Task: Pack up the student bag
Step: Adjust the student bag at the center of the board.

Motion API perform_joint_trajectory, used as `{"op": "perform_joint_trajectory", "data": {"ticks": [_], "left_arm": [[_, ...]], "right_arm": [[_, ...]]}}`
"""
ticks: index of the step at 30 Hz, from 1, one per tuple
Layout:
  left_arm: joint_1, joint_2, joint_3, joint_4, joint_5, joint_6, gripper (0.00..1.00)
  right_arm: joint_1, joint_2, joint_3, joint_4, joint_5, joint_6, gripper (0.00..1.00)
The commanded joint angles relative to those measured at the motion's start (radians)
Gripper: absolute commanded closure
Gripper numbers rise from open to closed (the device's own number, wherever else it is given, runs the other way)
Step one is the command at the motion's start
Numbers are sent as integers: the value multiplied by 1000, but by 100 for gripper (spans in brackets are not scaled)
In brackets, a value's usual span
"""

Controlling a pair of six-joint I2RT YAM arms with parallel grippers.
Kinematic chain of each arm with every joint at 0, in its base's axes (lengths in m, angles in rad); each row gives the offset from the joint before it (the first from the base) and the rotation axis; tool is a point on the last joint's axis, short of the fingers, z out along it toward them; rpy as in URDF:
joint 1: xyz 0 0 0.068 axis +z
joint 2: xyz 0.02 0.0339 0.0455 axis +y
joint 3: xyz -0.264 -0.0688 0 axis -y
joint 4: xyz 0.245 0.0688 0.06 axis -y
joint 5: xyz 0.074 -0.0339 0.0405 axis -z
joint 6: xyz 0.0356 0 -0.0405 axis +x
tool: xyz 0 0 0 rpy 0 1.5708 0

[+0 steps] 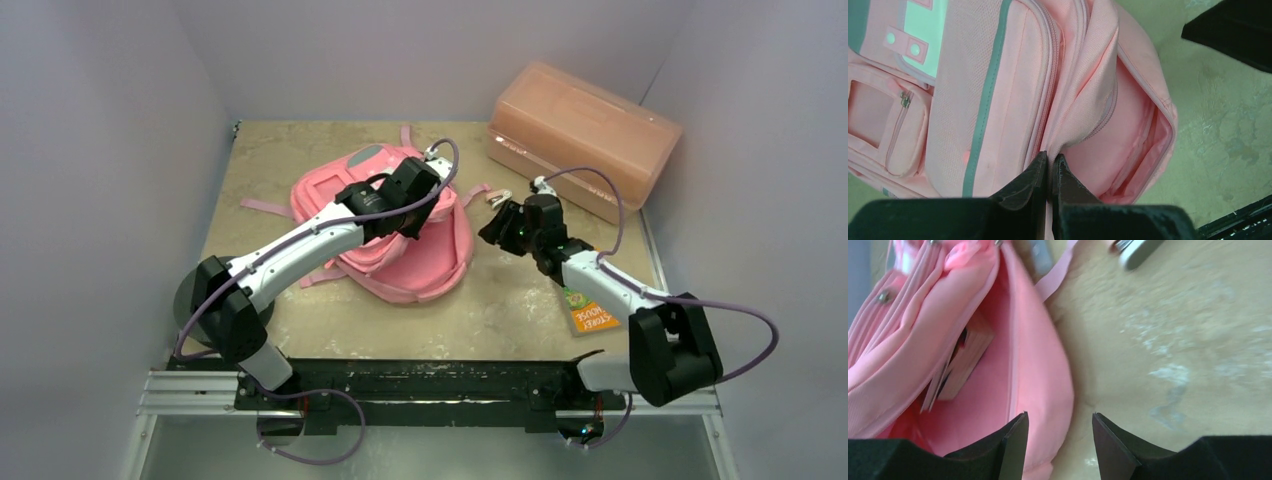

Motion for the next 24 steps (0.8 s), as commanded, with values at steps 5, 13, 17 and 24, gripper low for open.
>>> {"op": "perform_joint_trajectory", "data": {"ticks": [5, 13, 17, 24], "left_arm": [[15, -4, 50, -29, -69, -29, 79], [15, -60, 2, 22, -83, 0, 51], [15, -78, -2, 30, -92, 3, 44], [16, -128, -13, 44, -40, -27, 40]], "right_arm": [[144, 197, 37, 286, -307, 45, 47], [241, 473, 303, 266, -374, 70, 57], [241, 461, 331, 104, -286, -51, 56], [223, 305, 281, -182, 25, -201, 42]]}}
